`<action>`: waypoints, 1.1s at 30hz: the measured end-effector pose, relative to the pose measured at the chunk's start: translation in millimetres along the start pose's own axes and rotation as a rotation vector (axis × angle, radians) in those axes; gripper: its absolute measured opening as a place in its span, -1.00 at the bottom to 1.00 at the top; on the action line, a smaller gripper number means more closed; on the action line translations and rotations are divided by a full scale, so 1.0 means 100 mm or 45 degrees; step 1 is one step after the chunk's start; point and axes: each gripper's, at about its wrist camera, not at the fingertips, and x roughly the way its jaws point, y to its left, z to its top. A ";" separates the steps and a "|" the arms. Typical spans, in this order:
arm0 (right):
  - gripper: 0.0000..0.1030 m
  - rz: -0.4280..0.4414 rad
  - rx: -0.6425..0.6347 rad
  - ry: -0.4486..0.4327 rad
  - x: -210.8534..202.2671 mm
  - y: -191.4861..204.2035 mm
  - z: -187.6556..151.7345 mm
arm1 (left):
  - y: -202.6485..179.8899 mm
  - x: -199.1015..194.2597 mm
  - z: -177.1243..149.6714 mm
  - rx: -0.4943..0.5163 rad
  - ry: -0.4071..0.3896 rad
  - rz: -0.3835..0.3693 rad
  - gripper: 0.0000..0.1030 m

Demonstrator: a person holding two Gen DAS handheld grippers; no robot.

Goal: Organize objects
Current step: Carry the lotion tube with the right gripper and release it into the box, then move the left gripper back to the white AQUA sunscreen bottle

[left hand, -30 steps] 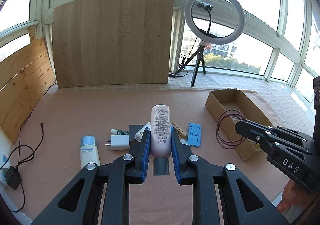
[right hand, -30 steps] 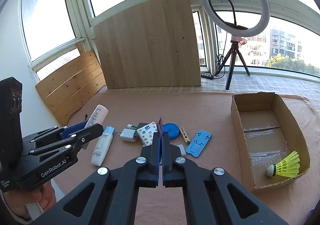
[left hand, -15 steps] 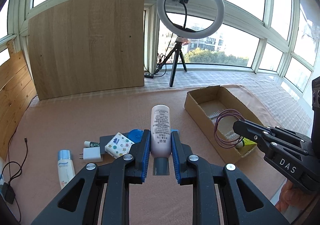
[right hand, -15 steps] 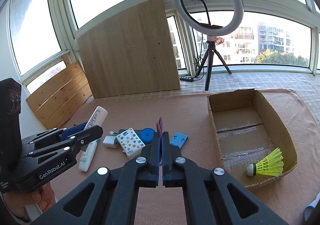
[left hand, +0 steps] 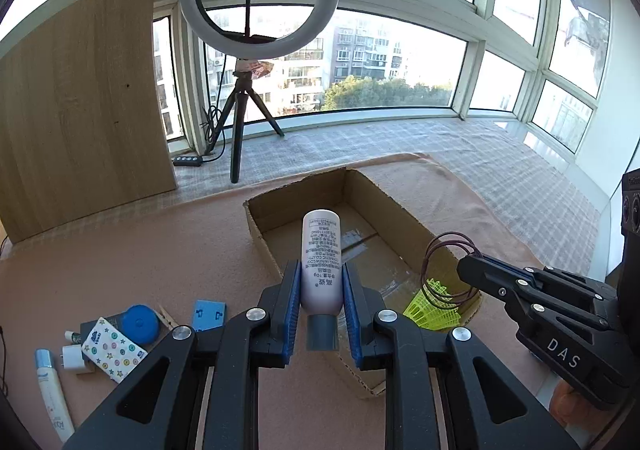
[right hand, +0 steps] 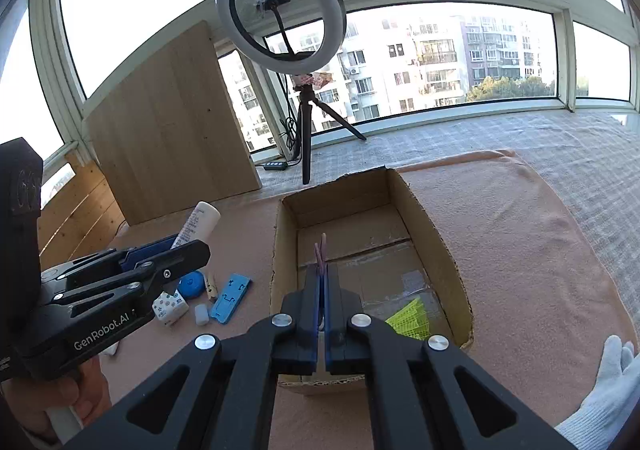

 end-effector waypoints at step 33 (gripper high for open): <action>-0.81 0.015 -0.118 0.108 0.50 0.84 -0.11 | 1.42 -0.41 -0.69 -0.272 0.011 0.191 0.56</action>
